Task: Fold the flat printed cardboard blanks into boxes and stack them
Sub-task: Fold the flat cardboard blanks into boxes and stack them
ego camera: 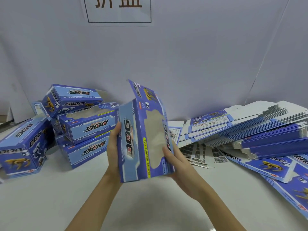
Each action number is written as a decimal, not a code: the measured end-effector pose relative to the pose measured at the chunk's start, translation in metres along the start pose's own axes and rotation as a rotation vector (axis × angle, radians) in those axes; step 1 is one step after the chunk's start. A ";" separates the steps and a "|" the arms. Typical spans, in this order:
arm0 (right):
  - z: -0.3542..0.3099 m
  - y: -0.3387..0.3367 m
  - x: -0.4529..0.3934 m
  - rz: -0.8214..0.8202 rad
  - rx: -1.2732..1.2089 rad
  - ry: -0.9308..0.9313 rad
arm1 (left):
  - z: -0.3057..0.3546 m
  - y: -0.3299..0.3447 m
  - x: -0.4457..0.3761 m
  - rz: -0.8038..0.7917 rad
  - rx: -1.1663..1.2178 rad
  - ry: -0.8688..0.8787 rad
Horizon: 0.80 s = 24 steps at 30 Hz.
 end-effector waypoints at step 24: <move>-0.034 -0.010 -0.016 0.427 -0.235 -0.290 | -0.027 -0.060 -0.023 0.273 -0.333 -0.169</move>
Point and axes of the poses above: each hand's wrist, its own x-axis away from the middle knuckle, its own y-axis out of the palm, z = x × y, the point moved 10 cm from there along -x, towards the middle knuckle, and after that the axes turned 6 degrees about -x, right-handed, at the moved point
